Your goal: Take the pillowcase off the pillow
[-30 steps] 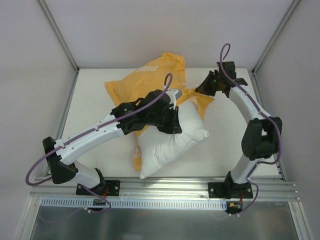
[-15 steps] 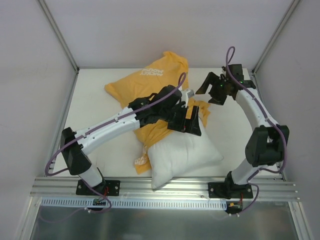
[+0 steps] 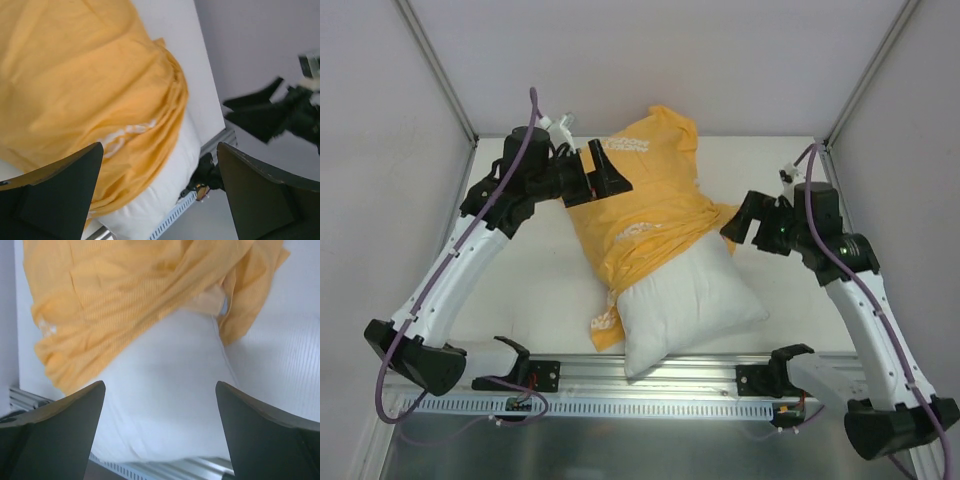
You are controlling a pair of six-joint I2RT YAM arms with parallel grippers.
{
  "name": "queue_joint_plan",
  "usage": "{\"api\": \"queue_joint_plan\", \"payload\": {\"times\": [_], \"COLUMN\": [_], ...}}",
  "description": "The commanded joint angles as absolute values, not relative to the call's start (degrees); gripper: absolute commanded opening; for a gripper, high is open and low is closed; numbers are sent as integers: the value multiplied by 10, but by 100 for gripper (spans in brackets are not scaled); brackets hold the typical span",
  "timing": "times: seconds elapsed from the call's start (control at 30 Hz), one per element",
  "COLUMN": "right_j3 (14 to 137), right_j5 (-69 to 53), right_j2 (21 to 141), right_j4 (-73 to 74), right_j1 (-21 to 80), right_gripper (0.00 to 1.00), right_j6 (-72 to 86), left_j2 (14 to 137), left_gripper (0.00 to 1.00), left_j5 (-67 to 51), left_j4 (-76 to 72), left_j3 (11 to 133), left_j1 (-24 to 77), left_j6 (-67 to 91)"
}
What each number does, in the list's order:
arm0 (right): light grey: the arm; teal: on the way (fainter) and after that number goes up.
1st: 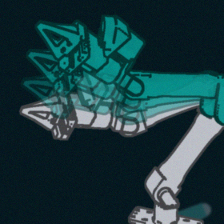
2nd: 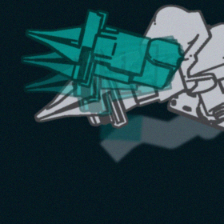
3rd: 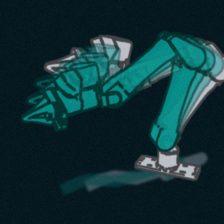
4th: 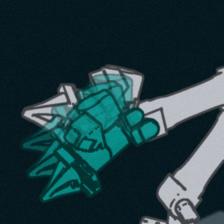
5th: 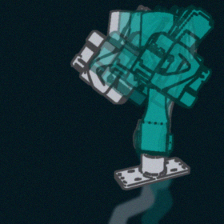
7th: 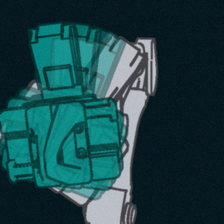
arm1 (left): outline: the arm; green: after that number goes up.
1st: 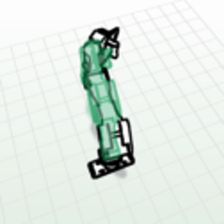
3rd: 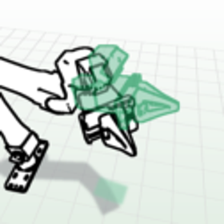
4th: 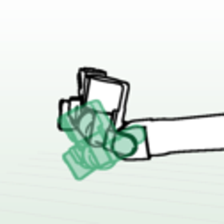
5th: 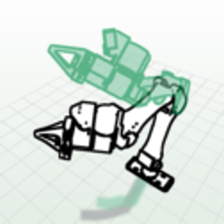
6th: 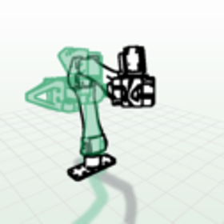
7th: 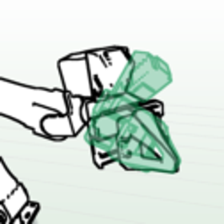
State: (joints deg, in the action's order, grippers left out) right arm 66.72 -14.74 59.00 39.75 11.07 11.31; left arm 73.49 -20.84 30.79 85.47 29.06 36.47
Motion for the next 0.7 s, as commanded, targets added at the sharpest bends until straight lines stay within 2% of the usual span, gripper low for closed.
{"api": "queue_joint_plan", "payload": {"times": [0.0,0.13,0.23,0.33,0.43,0.47,0.5,0.53,0.57,0.6,0.63,0.67], "right_j3": [642,590,564,535,512,497,495,496,500,511,518,525], "right_j5": [-20,74,115,150,135,122,117,116,142,155,164,173], "right_j2": [509,433,422,441,495,510,543,558,569,580,580,576], "right_j4": [492,535,548,516,446,410,397,387,388,391,396,408], "right_j1": [204,340,412,500,540,541,541,541,540,534,522,482], "right_gripper": [96,96,96,96,96,97,100,77,63,44,11,1], "right_j6": [114,186,248,288,298,298,295,288,280,273,265,255], "left_j2": [751,803,858,895,911,910,906,903,892,884,875,852], "left_gripper": [99,99,97,85,53,28,15,2,0,0,0,0], "left_j5": [-190,-176,-183,-182,-178,-174,-171,-171,-164,-157,-148,-133], "left_j4": [330,330,326,315,309,309,309,309,310,311,310,311], "left_j3": [793,787,804,813,817,816,814,812,805,798,792,775], "left_j1": [236,214,214,215,215,215,214,215,215,214,212,210], "left_j6": [356,352,357,363,367,367,367,366,364,363,363,363]}}
